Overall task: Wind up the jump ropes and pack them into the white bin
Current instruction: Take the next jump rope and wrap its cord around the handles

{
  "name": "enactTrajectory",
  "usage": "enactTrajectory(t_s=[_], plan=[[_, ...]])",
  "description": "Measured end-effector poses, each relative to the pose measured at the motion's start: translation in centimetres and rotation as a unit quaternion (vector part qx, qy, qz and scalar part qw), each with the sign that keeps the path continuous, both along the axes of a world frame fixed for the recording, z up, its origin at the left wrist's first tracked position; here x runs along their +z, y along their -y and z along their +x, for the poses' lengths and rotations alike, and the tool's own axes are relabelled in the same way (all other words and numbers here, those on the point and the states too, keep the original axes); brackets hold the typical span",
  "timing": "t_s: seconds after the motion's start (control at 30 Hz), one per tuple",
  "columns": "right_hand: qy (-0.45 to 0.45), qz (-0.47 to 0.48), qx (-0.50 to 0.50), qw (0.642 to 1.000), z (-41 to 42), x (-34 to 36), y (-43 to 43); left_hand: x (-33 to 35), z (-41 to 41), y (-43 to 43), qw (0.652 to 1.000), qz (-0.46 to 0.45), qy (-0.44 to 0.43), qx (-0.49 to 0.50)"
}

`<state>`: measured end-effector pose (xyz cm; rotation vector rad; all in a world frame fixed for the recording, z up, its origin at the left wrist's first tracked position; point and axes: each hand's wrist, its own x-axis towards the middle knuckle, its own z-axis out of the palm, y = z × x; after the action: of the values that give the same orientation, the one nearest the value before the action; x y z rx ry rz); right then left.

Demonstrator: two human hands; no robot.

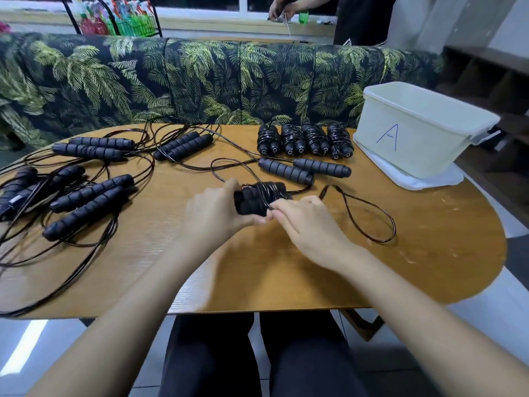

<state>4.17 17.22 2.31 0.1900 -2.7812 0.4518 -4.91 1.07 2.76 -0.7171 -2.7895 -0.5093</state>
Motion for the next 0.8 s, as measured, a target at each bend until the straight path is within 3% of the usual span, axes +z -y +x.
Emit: enactTrajectory(t_s=[0.07, 0.17, 0.27, 0.4, 0.57, 0.7, 0.8], plan=[[0.017, -0.08, -0.001, 0.997, 0.8, -1.2, 0.3, -0.2, -0.8, 0.2, 0.988, 0.139, 0.067, -0.005], [0.038, -0.206, 0.014, 0.978, 1.0, -3.0, 0.0, -0.9, -1.1, 0.1, 0.941, 0.3, 0.157, -0.032], [0.074, -0.304, 0.048, 0.948, 1.1, -3.6, -0.8, -1.2, -0.6, -0.3, 0.902, 0.373, 0.213, -0.052], [0.173, -0.333, 0.045, 0.926, 0.8, -3.1, -1.9, -0.5, 0.3, 0.2, 0.849, 0.423, 0.277, -0.153], [0.293, -0.217, 0.019, 0.931, 0.1, -0.2, -4.3, 0.7, 0.9, 1.1, 0.831, 0.301, 0.357, -0.303], [0.219, -0.123, 0.103, 0.962, -2.5, 2.1, -5.6, 1.3, 1.0, 1.7, 0.836, 0.187, 0.371, -0.359], [0.198, -0.035, 0.085, 0.976, -3.7, 3.7, -6.1, 1.7, 1.2, 1.4, 0.907, 0.039, 0.255, -0.332]])
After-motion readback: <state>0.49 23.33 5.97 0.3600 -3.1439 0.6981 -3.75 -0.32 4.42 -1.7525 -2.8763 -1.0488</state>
